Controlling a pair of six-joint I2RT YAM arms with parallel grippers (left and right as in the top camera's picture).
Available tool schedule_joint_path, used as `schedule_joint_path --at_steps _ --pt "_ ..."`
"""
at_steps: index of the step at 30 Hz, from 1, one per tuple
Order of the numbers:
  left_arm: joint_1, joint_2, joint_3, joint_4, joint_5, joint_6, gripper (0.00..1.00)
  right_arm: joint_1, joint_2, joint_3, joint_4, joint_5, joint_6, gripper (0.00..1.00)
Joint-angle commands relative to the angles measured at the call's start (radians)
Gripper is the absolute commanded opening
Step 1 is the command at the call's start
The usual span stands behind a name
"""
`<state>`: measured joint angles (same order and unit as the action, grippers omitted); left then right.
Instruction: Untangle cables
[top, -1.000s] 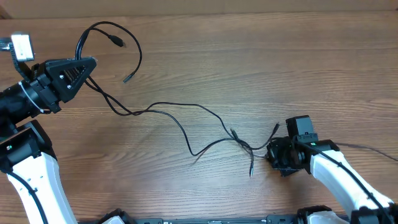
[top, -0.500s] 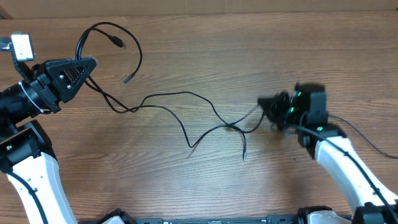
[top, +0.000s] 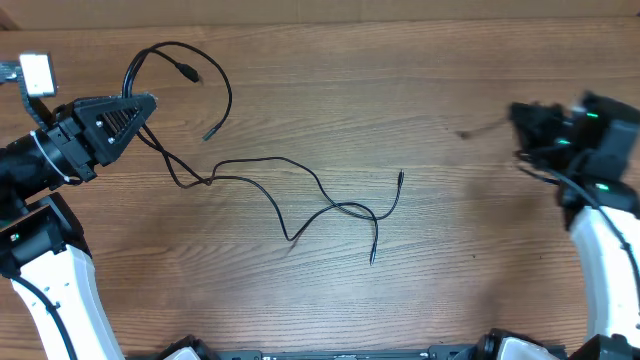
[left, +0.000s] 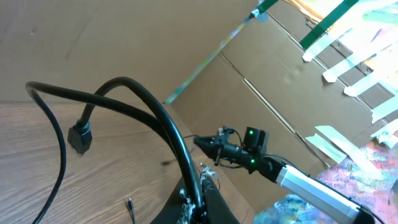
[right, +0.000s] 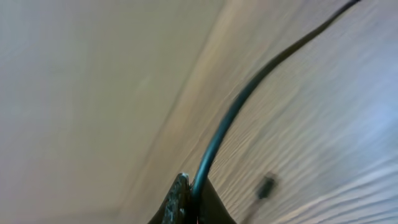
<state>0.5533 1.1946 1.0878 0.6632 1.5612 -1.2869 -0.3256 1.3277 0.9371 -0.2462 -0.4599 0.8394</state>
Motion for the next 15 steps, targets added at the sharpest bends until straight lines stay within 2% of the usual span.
schedule_joint_path --at_steps 1,4,6,10,15 --pt "0.002 -0.006 0.021 0.008 0.010 -0.045 0.04 -0.196 -0.009 0.016 -0.011 0.040 -0.164 0.04" --pt "-0.015 -0.013 0.021 0.008 0.007 -0.060 0.04 -0.362 -0.005 0.016 -0.006 0.051 -0.251 0.04" --pt "-0.058 -0.023 0.021 0.027 -0.008 -0.083 0.04 -0.540 0.026 0.016 0.014 0.101 -0.383 0.04" --pt "-0.140 -0.037 0.021 0.108 -0.033 -0.148 0.04 -0.680 0.087 0.016 0.060 0.141 -0.486 0.04" --pt "-0.206 -0.039 0.021 0.161 -0.061 -0.236 0.04 -0.837 0.186 0.017 0.159 0.146 -0.489 0.04"
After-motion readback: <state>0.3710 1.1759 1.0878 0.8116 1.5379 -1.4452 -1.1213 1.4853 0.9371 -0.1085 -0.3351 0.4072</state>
